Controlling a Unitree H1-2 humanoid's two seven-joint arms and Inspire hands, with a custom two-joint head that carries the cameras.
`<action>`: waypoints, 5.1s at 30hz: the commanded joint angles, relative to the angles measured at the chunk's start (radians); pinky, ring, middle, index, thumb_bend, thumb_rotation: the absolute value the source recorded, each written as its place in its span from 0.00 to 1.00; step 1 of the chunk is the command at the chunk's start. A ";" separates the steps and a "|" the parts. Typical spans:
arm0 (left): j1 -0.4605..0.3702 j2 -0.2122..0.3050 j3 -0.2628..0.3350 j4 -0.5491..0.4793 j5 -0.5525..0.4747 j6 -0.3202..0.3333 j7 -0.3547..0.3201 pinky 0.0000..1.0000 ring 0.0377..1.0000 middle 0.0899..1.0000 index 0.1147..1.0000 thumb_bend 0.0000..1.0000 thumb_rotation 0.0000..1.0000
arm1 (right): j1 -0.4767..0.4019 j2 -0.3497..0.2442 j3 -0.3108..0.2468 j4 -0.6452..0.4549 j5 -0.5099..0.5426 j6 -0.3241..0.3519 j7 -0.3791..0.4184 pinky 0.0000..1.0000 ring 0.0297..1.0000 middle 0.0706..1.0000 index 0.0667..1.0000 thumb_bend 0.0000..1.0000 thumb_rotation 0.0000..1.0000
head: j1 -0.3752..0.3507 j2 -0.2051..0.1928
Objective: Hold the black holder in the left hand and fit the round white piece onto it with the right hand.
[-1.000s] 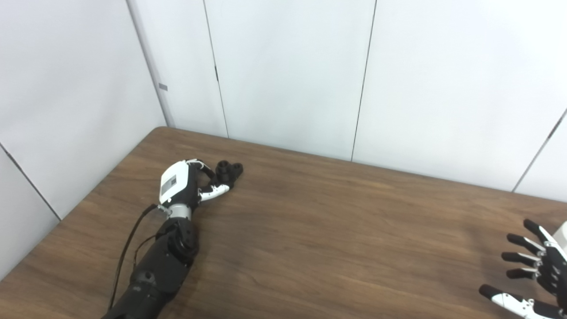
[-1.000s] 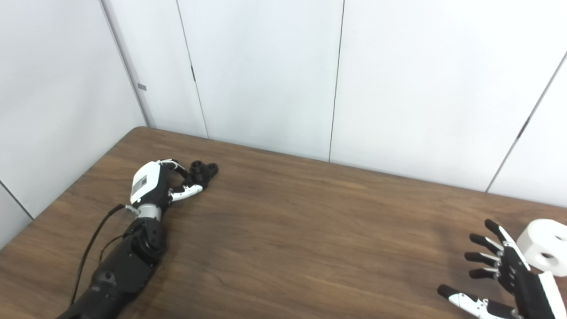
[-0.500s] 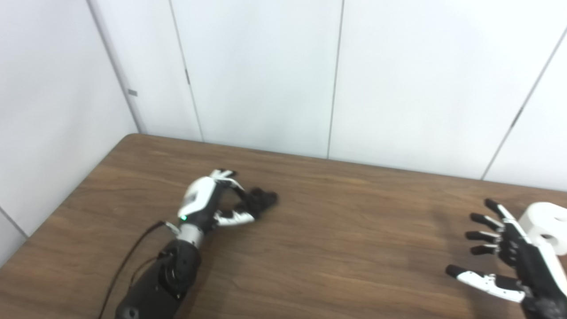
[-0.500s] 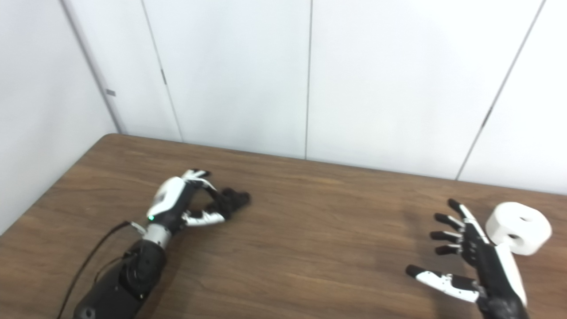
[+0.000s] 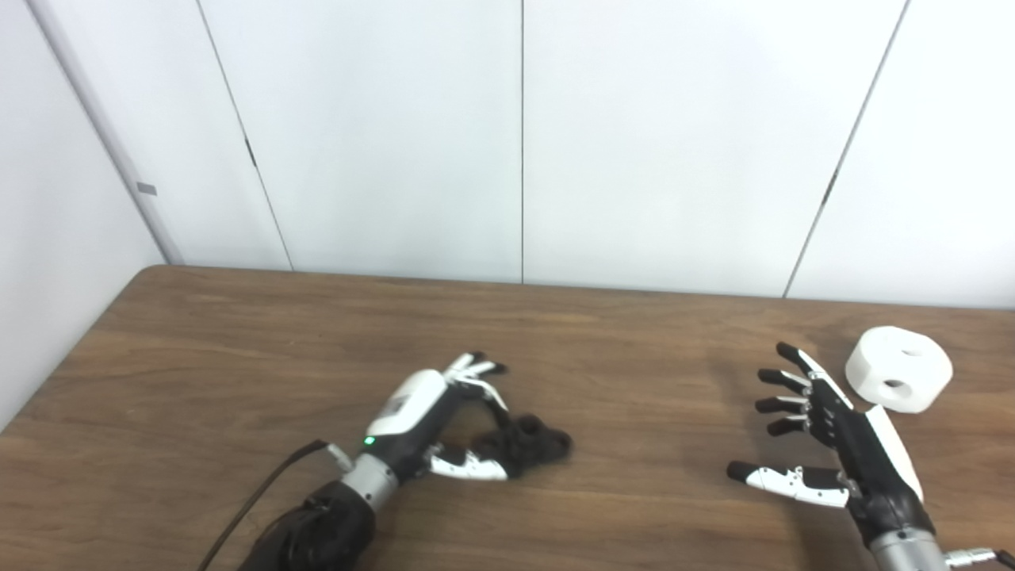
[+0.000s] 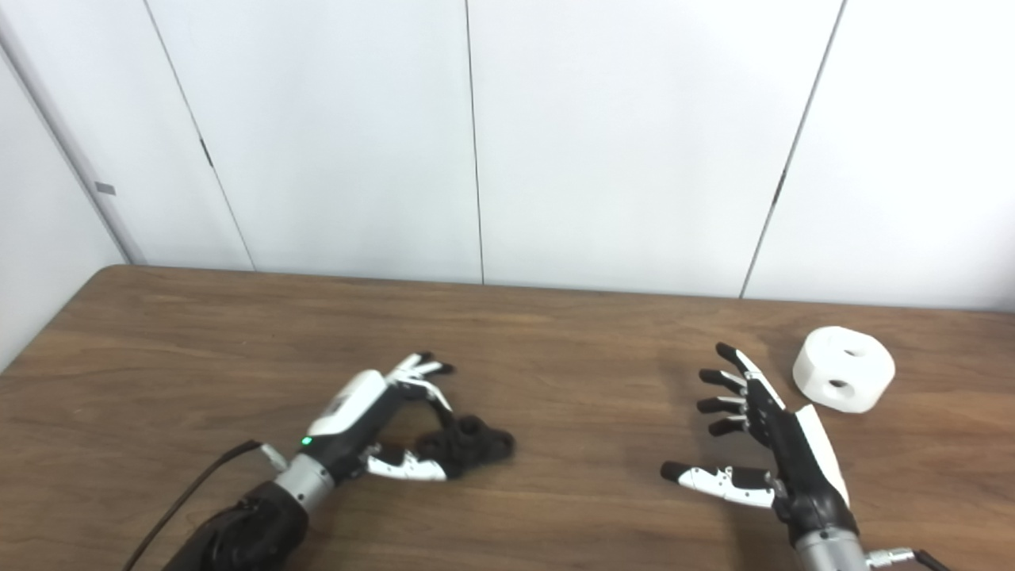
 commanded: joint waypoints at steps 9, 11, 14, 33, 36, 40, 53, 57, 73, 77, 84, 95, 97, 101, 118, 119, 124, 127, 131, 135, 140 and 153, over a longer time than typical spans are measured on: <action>-0.012 -0.016 -0.105 0.076 0.066 -0.032 -0.093 0.85 0.93 0.85 0.41 0.52 0.06 | -0.022 -0.012 -0.007 -0.034 -0.011 -0.034 -0.022 0.57 0.69 0.80 0.91 0.66 0.01 | -0.020 0.010; -0.012 -0.019 -0.121 0.090 0.107 -0.034 -0.080 0.86 0.92 0.85 0.41 0.52 0.06 | -0.021 -0.013 -0.008 -0.040 -0.009 -0.029 -0.020 0.58 0.69 0.80 0.91 0.66 0.02 | -0.023 0.011; -0.009 -0.019 -0.144 0.095 0.197 -0.015 -0.050 0.88 0.91 0.84 0.41 0.52 0.06 | -0.022 -0.015 -0.009 -0.048 -0.011 -0.020 -0.019 0.58 0.69 0.80 0.91 0.66 0.01 | -0.029 0.015; -0.009 -0.009 -0.209 0.114 0.401 0.120 -0.013 0.96 0.91 0.83 0.42 0.52 0.05 | -0.043 -0.039 -0.022 -0.036 0.013 -0.055 -0.016 0.57 0.68 0.79 0.90 0.67 0.05 | -0.074 0.012; -0.010 -0.003 -0.207 0.132 0.390 0.104 0.005 0.95 0.91 0.83 0.42 0.52 0.05 | -0.057 -0.048 -0.017 -0.041 0.002 -0.052 -0.010 0.54 0.67 0.78 0.89 0.68 0.06 | -0.138 -0.006; -0.007 0.019 -0.208 0.155 0.390 0.077 0.039 0.94 0.91 0.83 0.42 0.52 0.06 | -0.092 -0.084 -0.022 -0.058 -0.009 -0.021 0.010 0.54 0.70 0.80 0.87 0.74 0.06 | -0.248 -0.047; 0.024 0.066 -0.181 0.181 0.369 -0.006 0.164 0.84 0.85 0.79 0.42 0.52 0.05 | -0.276 -0.250 -0.138 -0.101 -0.230 0.129 -0.034 0.60 0.75 0.83 0.86 0.79 0.14 | -0.493 -0.174; 0.017 0.066 -0.184 0.225 0.376 -0.046 0.216 0.81 0.83 0.77 0.42 0.52 0.05 | -0.312 -0.310 -0.172 -0.109 -0.261 0.187 -0.022 0.62 0.78 0.83 0.87 0.76 0.17 | -0.515 -0.185; 0.016 0.065 -0.169 0.270 0.369 -0.088 0.236 0.88 0.85 0.78 0.42 0.52 0.05 | -0.341 -0.476 -0.149 0.055 -0.173 0.272 0.122 0.80 0.96 1.00 0.93 0.94 0.34 | -0.528 -0.197; 0.018 0.068 -0.169 0.270 0.373 -0.097 0.242 0.87 0.85 0.78 0.42 0.52 0.05 | -0.356 -0.502 -0.102 0.125 -0.139 0.266 0.182 0.83 0.98 1.00 0.97 0.98 0.35 | -0.523 -0.195; 0.023 0.068 -0.158 0.262 0.368 -0.100 0.235 0.86 0.85 0.78 0.42 0.52 0.05 | -0.401 -0.531 -0.020 0.253 -0.070 0.274 0.307 0.76 0.98 1.00 1.00 1.00 0.31 | -0.513 -0.197; 0.040 0.064 -0.152 0.226 0.378 -0.087 0.226 0.85 0.84 0.77 0.42 0.52 0.05 | -0.455 -0.529 0.104 0.395 -0.085 0.243 0.355 0.85 1.00 1.00 1.00 1.00 0.34 | -0.499 -0.194; 0.044 0.066 -0.148 0.216 0.380 -0.083 0.221 0.84 0.83 0.77 0.42 0.52 0.05 | -0.459 -0.523 0.110 0.414 -0.082 0.242 0.348 0.86 1.00 1.00 1.00 1.00 0.33 | -0.500 -0.194; 0.049 0.068 -0.140 0.206 0.381 -0.078 0.209 0.83 0.83 0.77 0.42 0.52 0.05 | -0.461 -0.519 0.115 0.438 -0.086 0.232 0.336 0.84 1.00 1.00 1.00 1.00 0.33 | -0.501 -0.193; 0.050 0.059 -0.128 0.165 0.379 -0.061 0.168 0.80 0.82 0.76 0.42 0.52 0.05 | -0.441 -0.495 0.098 0.478 -0.068 0.212 0.287 0.77 0.97 1.00 1.00 0.97 0.27 | -0.491 -0.185; 0.050 0.060 -0.126 0.163 0.379 -0.062 0.168 0.80 0.82 0.76 0.42 0.52 0.05 | -0.440 -0.494 0.097 0.476 -0.069 0.215 0.286 0.77 0.97 1.00 1.00 0.97 0.27 | -0.491 -0.184; 0.051 0.059 -0.124 0.160 0.381 -0.066 0.172 0.79 0.82 0.76 0.42 0.52 0.05 | -0.438 -0.488 0.100 0.483 -0.076 0.208 0.267 0.77 0.97 1.00 1.00 0.96 0.27 | -0.492 -0.182; 0.051 0.058 -0.126 0.163 0.380 -0.068 0.169 0.79 0.81 0.76 0.42 0.52 0.05 | -0.436 -0.482 0.102 0.486 -0.082 0.198 0.249 0.76 0.96 1.00 0.99 0.95 0.27 | -0.492 -0.182; 0.054 0.055 -0.127 0.153 0.376 -0.064 0.160 0.79 0.81 0.76 0.42 0.52 0.05 | -0.431 -0.470 0.106 0.491 -0.105 0.171 0.199 0.73 0.92 0.98 0.95 0.94 0.27 | -0.489 -0.177; 0.059 0.055 -0.124 0.143 0.367 -0.057 0.148 0.80 0.82 0.77 0.42 0.52 0.05 | -0.433 -0.458 0.110 0.503 -0.117 0.145 0.163 0.71 0.88 0.95 0.91 0.92 0.28 | -0.487 -0.173; 0.064 0.055 -0.123 0.140 0.366 -0.059 0.153 0.80 0.82 0.76 0.42 0.52 0.05 | -0.442 -0.446 0.119 0.521 -0.136 0.124 0.132 0.68 0.85 0.93 0.88 0.90 0.26 | -0.479 -0.166; 0.072 0.053 -0.124 0.137 0.370 -0.056 0.152 0.81 0.82 0.77 0.42 0.52 0.05 | -0.486 -0.448 0.170 0.555 -0.202 0.100 0.120 0.75 0.87 0.90 0.83 0.90 0.24 | -0.473 -0.154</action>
